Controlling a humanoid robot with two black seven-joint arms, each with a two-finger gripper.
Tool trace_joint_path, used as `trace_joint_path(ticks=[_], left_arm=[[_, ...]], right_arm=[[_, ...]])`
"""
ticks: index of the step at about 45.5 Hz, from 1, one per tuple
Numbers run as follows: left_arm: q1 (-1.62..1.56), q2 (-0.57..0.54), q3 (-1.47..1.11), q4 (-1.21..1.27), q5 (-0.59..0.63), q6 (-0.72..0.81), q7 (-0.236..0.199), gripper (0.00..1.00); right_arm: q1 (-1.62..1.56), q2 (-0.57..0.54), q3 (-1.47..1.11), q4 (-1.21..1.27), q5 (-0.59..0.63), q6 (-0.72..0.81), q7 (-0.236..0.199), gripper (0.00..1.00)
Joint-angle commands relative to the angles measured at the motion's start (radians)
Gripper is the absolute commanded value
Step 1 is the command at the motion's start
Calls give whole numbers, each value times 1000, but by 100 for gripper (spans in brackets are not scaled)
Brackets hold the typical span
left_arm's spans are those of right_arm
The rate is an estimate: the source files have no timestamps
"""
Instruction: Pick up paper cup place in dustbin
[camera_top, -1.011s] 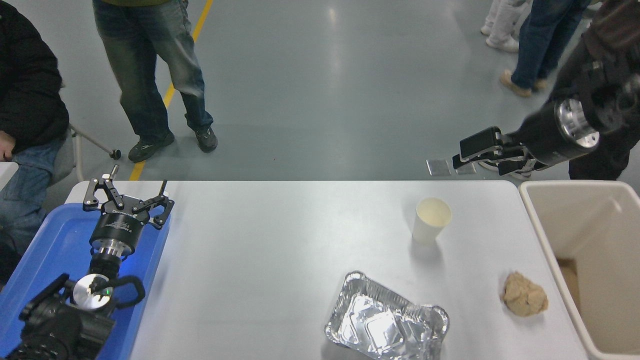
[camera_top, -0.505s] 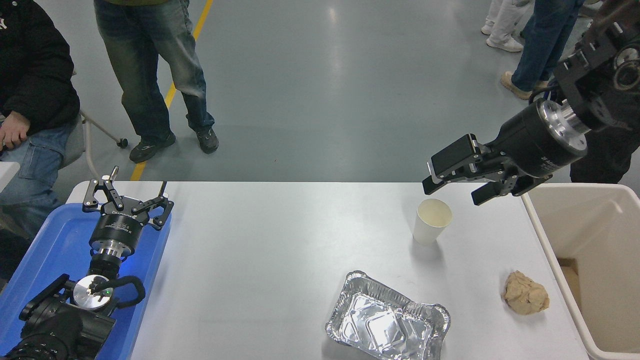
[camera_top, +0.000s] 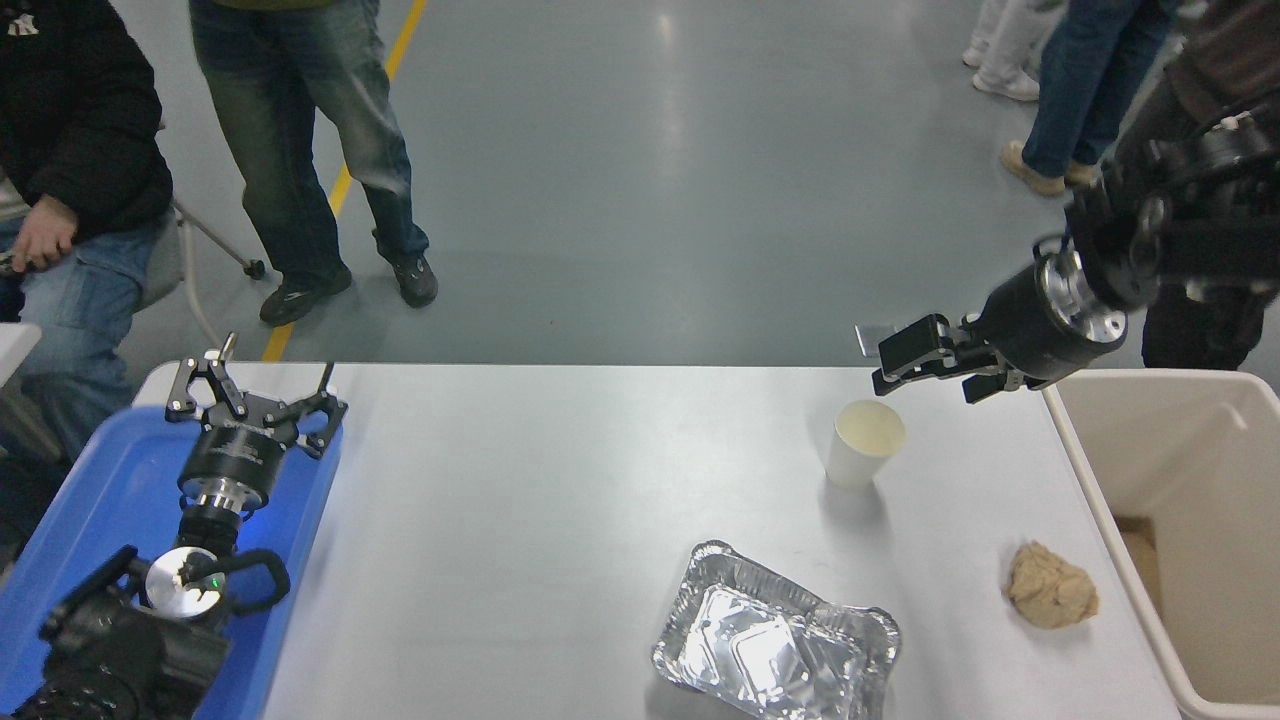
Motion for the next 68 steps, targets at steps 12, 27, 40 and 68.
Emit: trace_joint_path(ticks=[12, 27, 40, 68], left_arm=[[-1, 0, 1, -1, 0, 0, 1, 99], [-3, 0, 1, -1, 0, 0, 1, 99], [-1, 0, 1, -1, 0, 0, 1, 99], [-1, 0, 1, -1, 0, 0, 1, 99]], right_arm=[[-498, 147, 136, -440, -18, -270, -5, 100], [-638, 156, 237, -526, -107, -332, -74, 100], [-652, 153, 237, -520, -109, -333, -94, 68], [-571, 133, 243, -460, -89, -310, -77, 0]])
